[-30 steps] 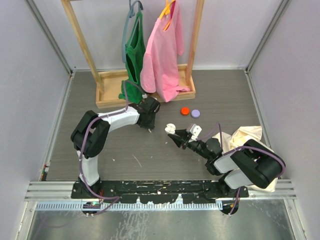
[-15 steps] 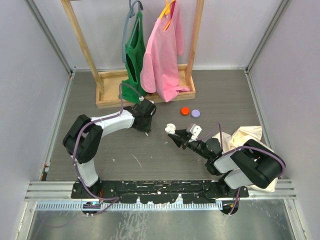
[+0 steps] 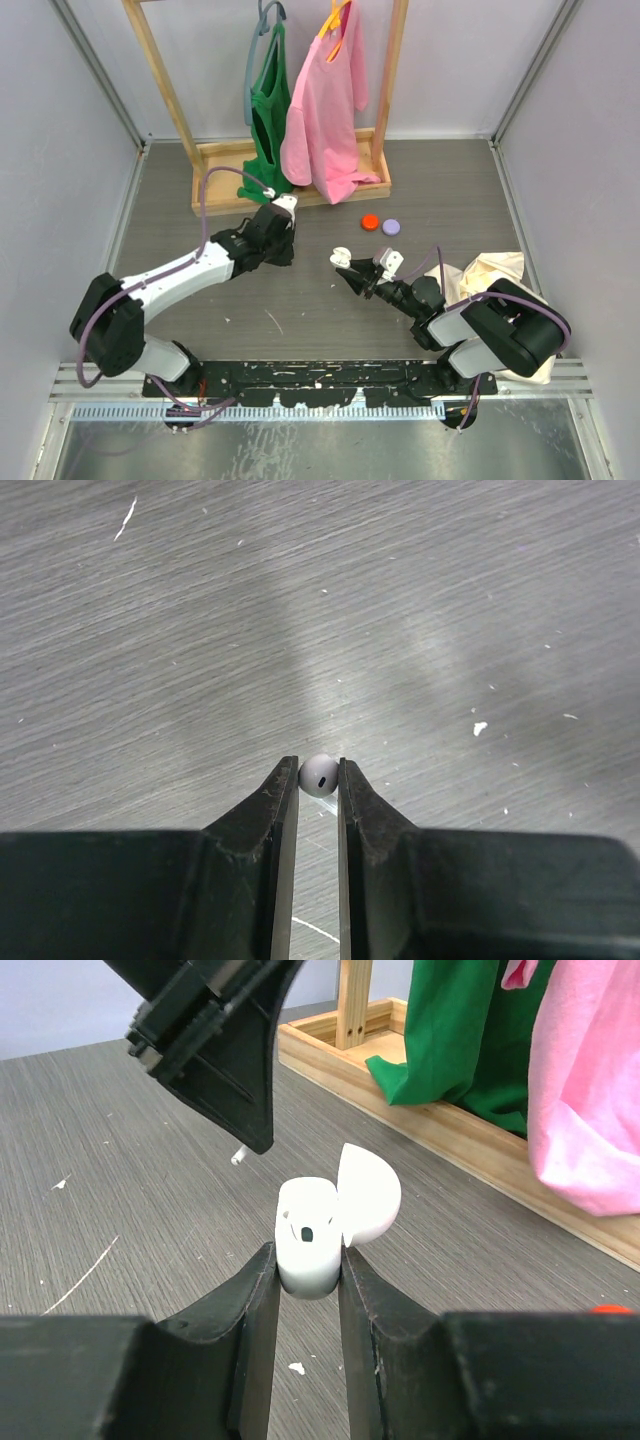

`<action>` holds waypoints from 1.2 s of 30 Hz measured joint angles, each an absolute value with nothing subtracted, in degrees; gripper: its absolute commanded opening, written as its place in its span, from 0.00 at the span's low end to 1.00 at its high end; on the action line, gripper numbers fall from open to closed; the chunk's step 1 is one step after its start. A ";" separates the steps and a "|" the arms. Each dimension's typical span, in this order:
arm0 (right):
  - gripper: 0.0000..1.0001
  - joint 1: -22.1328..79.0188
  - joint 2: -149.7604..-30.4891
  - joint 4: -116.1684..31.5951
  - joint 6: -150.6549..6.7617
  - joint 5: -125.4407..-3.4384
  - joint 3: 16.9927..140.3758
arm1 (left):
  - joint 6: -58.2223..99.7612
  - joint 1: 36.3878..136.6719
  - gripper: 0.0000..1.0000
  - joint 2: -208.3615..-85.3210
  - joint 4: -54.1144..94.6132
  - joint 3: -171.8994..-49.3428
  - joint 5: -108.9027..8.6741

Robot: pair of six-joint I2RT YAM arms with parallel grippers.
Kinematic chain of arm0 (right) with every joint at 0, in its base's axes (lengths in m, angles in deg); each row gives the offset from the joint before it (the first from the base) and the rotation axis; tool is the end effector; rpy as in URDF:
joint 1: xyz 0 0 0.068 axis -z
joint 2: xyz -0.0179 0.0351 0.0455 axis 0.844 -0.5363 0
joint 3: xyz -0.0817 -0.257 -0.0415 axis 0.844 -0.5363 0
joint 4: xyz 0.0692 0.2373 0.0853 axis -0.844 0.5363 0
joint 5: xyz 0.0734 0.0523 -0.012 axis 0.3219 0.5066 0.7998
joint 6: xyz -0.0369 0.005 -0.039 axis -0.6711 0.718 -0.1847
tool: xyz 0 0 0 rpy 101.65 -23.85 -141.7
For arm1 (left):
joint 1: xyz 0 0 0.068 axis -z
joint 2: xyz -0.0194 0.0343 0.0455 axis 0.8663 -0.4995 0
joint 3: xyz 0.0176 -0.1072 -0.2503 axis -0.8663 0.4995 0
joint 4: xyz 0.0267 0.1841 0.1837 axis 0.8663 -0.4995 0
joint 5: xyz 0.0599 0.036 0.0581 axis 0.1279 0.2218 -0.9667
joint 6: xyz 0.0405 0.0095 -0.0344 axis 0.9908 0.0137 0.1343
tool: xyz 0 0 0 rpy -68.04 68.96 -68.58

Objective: Insert the wireless bluetooth earbuds into the charging case
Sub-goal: Pick up the earbud from the center of the board, then place the earbud in the charging case.

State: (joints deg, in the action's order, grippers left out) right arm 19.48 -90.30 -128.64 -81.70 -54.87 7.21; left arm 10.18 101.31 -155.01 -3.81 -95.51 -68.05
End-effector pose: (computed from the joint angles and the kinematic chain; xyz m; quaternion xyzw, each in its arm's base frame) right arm 0.1508 0.1316 0.1653 -0.3321 0.5637 0.3194 0.6855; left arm 0.2361 -0.1991 0.2385 0.1252 0.9238 -0.1186 0.3419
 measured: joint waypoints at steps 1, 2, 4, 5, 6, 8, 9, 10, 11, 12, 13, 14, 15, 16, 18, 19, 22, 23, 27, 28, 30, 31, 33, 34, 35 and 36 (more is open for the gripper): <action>0.01 19.48 -90.30 -128.64 -81.70 -54.87 7.21 | 10.59 101.70 0.17 -153.82 -3.37 -94.88 -68.20; 0.01 19.48 -90.30 -128.64 -81.68 -54.85 7.21 | 10.98 102.16 0.17 -152.60 -2.69 -94.13 -68.35; 0.01 19.48 -90.30 -128.64 -81.68 -54.78 7.21 | 11.99 103.23 0.16 -149.89 -0.86 -92.30 -68.79; 0.01 19.48 -90.30 -128.64 -81.68 -54.65 7.21 | 12.30 103.58 0.16 -148.91 -0.44 -91.64 -68.97; 0.01 19.48 -90.30 -128.64 -81.68 -54.54 7.21 | 12.71 104.15 0.16 -147.60 0.56 -90.68 -69.25; 0.01 19.48 -90.30 -128.64 -81.68 -54.32 7.21 | 14.09 105.46 0.16 -144.58 2.35 -88.71 -70.01; 0.01 19.48 -90.30 -128.64 -81.66 -54.19 7.21 | 14.63 105.98 0.16 -143.44 2.99 -88.12 -70.23; 0.01 19.48 -90.30 -128.64 -81.66 -54.02 7.21 | 15.49 106.68 0.16 -142.13 4.23 -87.38 -70.52; 0.01 19.48 -90.30 -128.64 -81.66 -53.97 7.21 | 16.01 107.14 0.16 -141.19 5.13 -86.92 -70.67; 0.01 19.48 -90.30 -128.64 -81.66 -53.86 7.21 | 16.84 107.76 0.16 -140.25 6.31 -86.42 -70.76; 0.01 19.48 -90.30 -128.64 -81.66 -53.73 7.21 | 17.56 108.37 0.16 -139.44 7.56 -85.96 -70.84; 0.01 19.48 -90.30 -128.64 -81.64 -53.58 7.21 | 18.31 108.87 0.16 -138.94 8.54 -85.67 -70.89; 0.01 19.48 -90.30 -128.64 -81.64 -53.47 7.21 | 19.16 109.57 0.16 -138.39 9.92 -85.26 -71.04; 0.01 19.48 -90.30 -128.64 -81.64 -53.36 7.21 | 19.97 110.14 0.17 -138.04 11.14 -84.93 -71.11; 0.01 19.48 -90.30 -128.64 -81.64 -53.16 7.21 | 21.37 111.21 0.17 -137.78 13.13 -84.43 -71.24; 0.01 19.48 -90.30 -128.64 -81.61 -53.05 7.21 | 22.17 111.78 0.17 -137.78 14.29 -84.17 -71.22; 0.01 19.48 -90.30 -128.64 -81.53 -52.75 7.21 | 24.12 112.87 0.18 -137.78 16.80 -83.58 -71.02; 0.01 19.48 -90.30 -128.64 -81.48 -52.68 7.21 | 24.58 113.20 0.19 -137.78 17.94 -83.29 -70.89; 0.01 19.48 -90.30 -128.64 -81.44 -52.42 7.21 | 27.33 114.49 0.19 -137.78 22.38 -82.15 -69.97; 0.01 19.48 -90.30 -128.64 -81.42 -52.42 7.21 | 28.10 114.86 0.19 -137.80 23.56 -81.94 -69.49; 0.01 19.48 -90.30 -128.64 -81.42 -52.27 7.21 | 29.72 115.58 0.19 -137.96 25.87 -81.59 -68.83; 0.01 19.48 -90.30 -128.64 -81.42 -52.22 7.21 | 30.63 116.00 0.19 -138.13 27.23 -81.39 -68.46; 0.01 19.48 -90.30 -128.64 -81.42 -52.05 7.21 | 32.34 116.74 0.19 -138.70 29.41 -81.24 -67.85; 0.01 19.48 -90.30 -128.64 -81.39 -51.98 7.21 | 33.26 117.00 0.19 -139.09 30.40 -81.24 -67.41; 0.01 19.48 -90.30 -128.64 -81.37 -51.87 7.21 | 33.76 117.13 0.19 -139.44 31.31 -81.24 -67.13; 0.01 19.48 -90.30 -128.64 -81.35 -51.83 7.21 | 34.68 117.35 0.19 -139.90 32.39 -81.22 -66.82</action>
State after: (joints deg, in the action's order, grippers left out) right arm 19.48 -90.30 -128.64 -81.35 -51.83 7.21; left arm 34.68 117.35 -139.90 32.39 -81.22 -66.82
